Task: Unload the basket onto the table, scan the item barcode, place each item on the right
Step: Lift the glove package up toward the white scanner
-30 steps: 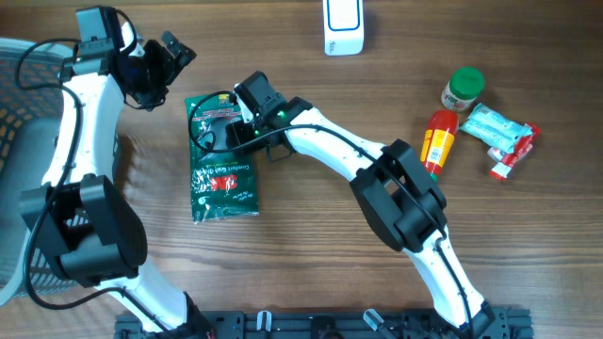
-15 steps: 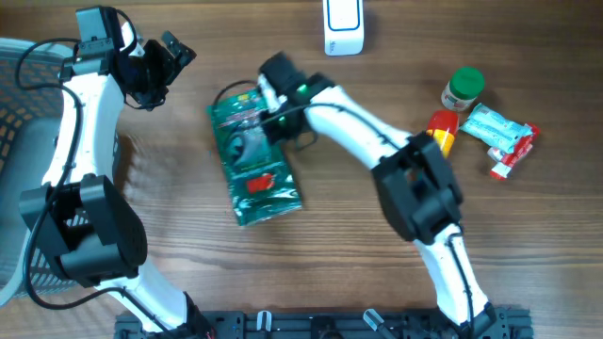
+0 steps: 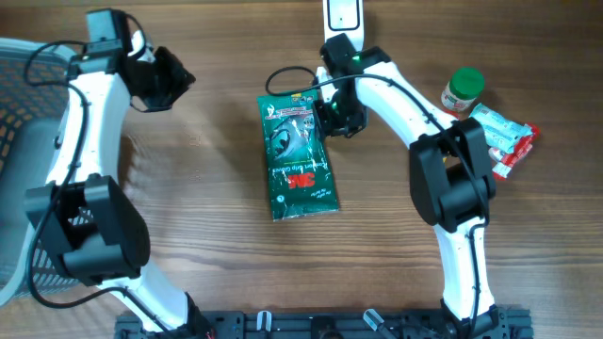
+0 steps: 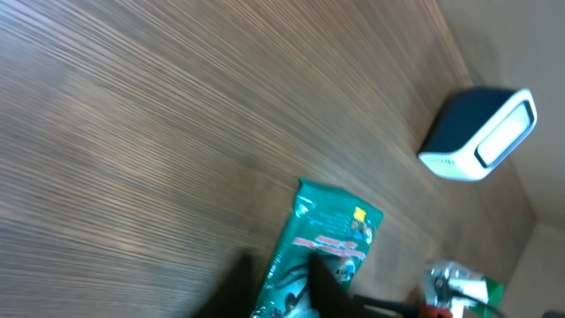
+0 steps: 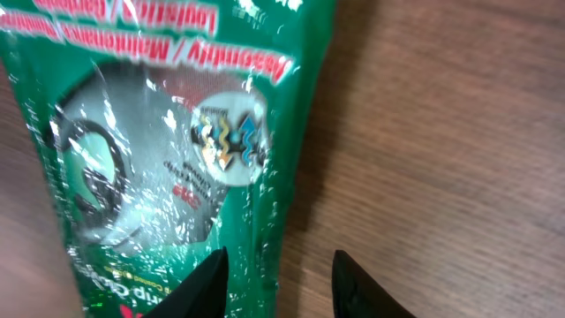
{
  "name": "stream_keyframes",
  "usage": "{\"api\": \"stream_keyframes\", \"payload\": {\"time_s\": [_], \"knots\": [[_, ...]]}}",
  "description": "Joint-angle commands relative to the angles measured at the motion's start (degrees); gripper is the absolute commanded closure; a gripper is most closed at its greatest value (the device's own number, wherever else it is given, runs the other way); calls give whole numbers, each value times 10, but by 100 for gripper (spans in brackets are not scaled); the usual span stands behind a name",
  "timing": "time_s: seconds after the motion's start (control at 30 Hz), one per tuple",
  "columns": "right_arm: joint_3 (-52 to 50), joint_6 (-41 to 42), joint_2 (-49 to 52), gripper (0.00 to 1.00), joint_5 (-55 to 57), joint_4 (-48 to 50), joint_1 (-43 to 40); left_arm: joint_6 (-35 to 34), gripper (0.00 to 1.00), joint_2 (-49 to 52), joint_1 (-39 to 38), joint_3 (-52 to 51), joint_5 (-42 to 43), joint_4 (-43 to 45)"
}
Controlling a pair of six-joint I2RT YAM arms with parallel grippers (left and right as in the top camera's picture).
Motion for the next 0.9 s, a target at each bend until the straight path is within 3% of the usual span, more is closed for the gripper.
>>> {"api": "stream_keyframes", "payload": {"time_s": [0.0, 0.17, 0.3, 0.47, 0.6, 0.67, 0.87], "knots": [[-12, -4, -9, 60, -62, 16, -24, -16, 96, 19, -73, -37, 9, 27], [-35, -3, -5, 62, -95, 33, -41, -90, 96, 82, -175, -52, 16, 69], [-52, -17, -5, 62, -151, 49, -44, -103, 96, 121, -195, -52, 13, 71], [-54, -17, -5, 62, -151, 57, -44, -102, 96, 156, -182, -52, 9, 66], [-54, -18, -5, 61, -151, 57, -44, -26, 96, 168, -182, -52, -21, 72], [-58, -21, -5, 60, -151, 57, -44, -26, 96, 168, -182, -52, -22, 71], [-159, -31, -5, 54, -201, 144, -44, -29, 96, 170, -183, -61, -48, 48]]}}
